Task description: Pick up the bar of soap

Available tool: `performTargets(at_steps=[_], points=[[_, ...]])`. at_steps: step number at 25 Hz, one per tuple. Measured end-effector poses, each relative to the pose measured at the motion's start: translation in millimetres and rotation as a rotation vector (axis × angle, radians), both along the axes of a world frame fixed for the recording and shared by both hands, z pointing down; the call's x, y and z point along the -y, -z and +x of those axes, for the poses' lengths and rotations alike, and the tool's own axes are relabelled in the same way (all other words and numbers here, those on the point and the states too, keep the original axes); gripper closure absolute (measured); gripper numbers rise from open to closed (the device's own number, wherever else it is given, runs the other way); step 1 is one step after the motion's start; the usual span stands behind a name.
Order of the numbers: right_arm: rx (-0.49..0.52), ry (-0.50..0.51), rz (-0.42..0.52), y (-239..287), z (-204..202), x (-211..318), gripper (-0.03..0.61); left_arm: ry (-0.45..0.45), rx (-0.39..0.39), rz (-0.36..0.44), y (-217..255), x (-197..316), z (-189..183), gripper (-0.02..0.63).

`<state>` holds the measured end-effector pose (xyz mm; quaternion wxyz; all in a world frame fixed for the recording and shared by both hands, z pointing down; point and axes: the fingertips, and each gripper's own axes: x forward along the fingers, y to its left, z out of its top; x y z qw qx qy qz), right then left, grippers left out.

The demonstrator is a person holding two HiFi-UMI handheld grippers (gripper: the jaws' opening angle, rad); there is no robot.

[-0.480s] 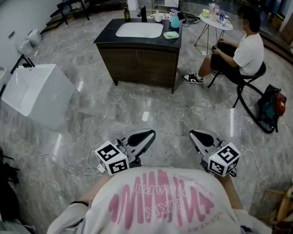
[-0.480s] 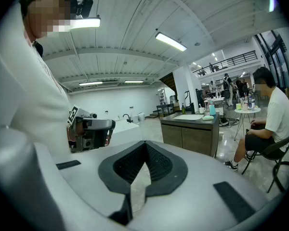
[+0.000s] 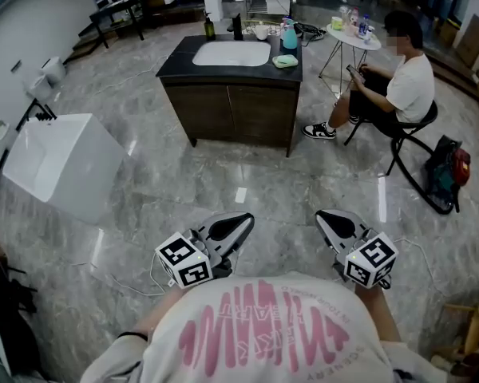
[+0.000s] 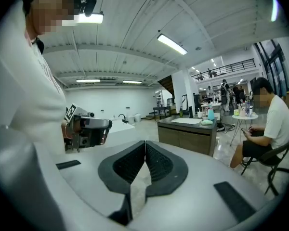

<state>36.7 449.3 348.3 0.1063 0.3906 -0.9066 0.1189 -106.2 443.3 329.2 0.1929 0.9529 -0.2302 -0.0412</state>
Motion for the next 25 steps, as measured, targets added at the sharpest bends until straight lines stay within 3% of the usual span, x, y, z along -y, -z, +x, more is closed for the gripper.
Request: performTargets(at_steps=[3, 8, 11, 15, 25], points=[[-0.031, -0.029, 0.011, 1.0, -0.5, 4.6, 0.566, 0.028, -0.034, -0.007, 0.3, 8.1, -10.8, 0.603], [0.097, -0.043, -0.018, 3.2, -0.1, 20.1, 0.566, 0.071, -0.084, -0.016, 2.7, 23.0, -20.4, 0.603], [0.074, -0.013, -0.014, 0.2, -3.7, 28.9, 0.566, 0.087, -0.119, -0.045, -0.3, 32.2, -23.9, 0.603], [0.038, -0.003, -0.012, -3.1, -2.8, 55.6, 0.566, 0.091, -0.086, -0.043, -4.9, 57.4, -20.7, 0.603], [0.114, 0.064, -0.02, -16.7, 15.0, 166.8, 0.566, 0.159, -0.052, -0.071, -18.6, 150.7, -10.4, 0.603]])
